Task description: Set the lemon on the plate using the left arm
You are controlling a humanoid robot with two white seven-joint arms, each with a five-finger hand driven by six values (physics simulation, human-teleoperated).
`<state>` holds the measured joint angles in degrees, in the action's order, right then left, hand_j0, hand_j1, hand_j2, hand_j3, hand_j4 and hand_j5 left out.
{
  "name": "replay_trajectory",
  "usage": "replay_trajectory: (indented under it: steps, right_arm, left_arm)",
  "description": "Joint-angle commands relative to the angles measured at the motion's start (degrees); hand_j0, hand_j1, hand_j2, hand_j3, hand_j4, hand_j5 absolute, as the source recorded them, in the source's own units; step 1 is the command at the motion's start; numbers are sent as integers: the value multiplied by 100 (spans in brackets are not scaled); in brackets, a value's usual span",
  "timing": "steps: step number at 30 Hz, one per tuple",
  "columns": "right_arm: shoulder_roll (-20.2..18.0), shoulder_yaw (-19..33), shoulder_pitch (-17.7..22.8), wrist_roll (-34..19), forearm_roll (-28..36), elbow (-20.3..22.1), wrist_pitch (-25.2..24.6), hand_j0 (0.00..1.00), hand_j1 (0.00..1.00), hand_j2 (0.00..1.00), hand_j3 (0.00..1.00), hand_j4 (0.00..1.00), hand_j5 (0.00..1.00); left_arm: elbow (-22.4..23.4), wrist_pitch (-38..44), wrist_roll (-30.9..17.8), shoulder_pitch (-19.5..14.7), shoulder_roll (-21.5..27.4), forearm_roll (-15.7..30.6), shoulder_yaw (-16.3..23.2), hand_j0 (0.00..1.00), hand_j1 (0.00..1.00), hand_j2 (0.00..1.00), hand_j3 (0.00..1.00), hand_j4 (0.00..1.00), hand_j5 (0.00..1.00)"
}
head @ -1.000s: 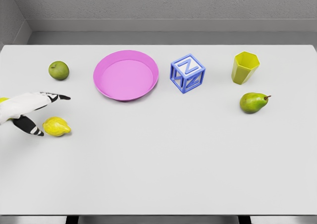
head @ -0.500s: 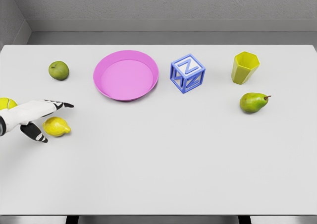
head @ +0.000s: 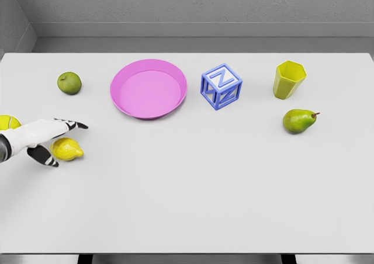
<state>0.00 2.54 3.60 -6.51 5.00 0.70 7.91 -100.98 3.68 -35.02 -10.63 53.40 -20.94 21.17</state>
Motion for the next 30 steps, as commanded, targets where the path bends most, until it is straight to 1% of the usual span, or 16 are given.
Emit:
replay_trajectory:
  steps: [1,3,6,7,10,11,13,15,18,20,21,23,27,28,30]
  right_arm:
    - [0,1,0,1,1,0,0,100,100,100,100,100,100]
    - [0,1,0,1,1,0,0,100,100,100,100,100,100]
    - [0,1,0,1,1,0,0,100,100,100,100,100,100]
    - [0,1,0,1,1,0,0,100,100,100,100,100,100]
    - [0,1,0,1,1,0,0,100,100,100,100,100,100]
    - [0,1,0,1,1,0,0,100,100,100,100,100,100]
    - [0,1,0,1,1,0,0,100,100,100,100,100,100]
    - [0,1,0,1,1,0,0,100,100,100,100,100,100]
    - [0,1,0,-8,1,0,0,100,100,100,100,100,100]
    - [0,1,0,-8,1,0,0,100,100,100,100,100,100]
    - [0,1,0,1,1,0,0,100,100,100,100,100,100]
    - [0,1,0,-8,1,0,0,100,100,100,100,100,100]
    - [0,1,0,1,1,0,0,100,100,100,100,100,100]
    - [0,1,0,1,1,0,0,100,100,100,100,100,100]
    - [0,1,0,1,1,0,0,100,100,100,100,100,100]
  left_arm:
    - [0,19,2,0,4,-15,27,89,89,89,89,89,89]
    - [0,46,2,0,4,-15,27,84,84,84,84,84,84]
    - [0,54,2,0,4,-24,27,82,82,82,82,82,82]
    - [0,116,2,0,4,-24,27,75,75,75,75,75,75]
    - [0,160,2,0,12,-42,27,73,73,73,73,73,73]
    - [0,274,2,0,12,-270,27,70,70,70,70,70,70]
    - [0,300,2,0,21,-323,36,70,70,70,70,70,70]
    - [0,292,2,-18,21,-323,150,70,70,70,70,70,70]
    - [0,257,2,-26,12,-323,150,71,71,71,71,71,71]
    - [0,178,2,-61,21,-323,159,74,74,74,74,74,74]
    - [-1,134,2,-132,21,-323,247,76,76,76,76,76,76]
    - [0,142,2,-343,12,-314,581,77,77,77,77,77,77]
    - [-1,125,2,-352,-5,-297,607,77,77,77,77,77,77]
    - [-9,98,2,-360,-5,-297,686,77,77,77,77,77,77]
    - [-9,-69,2,-360,-23,-288,686,77,77,77,77,77,77]
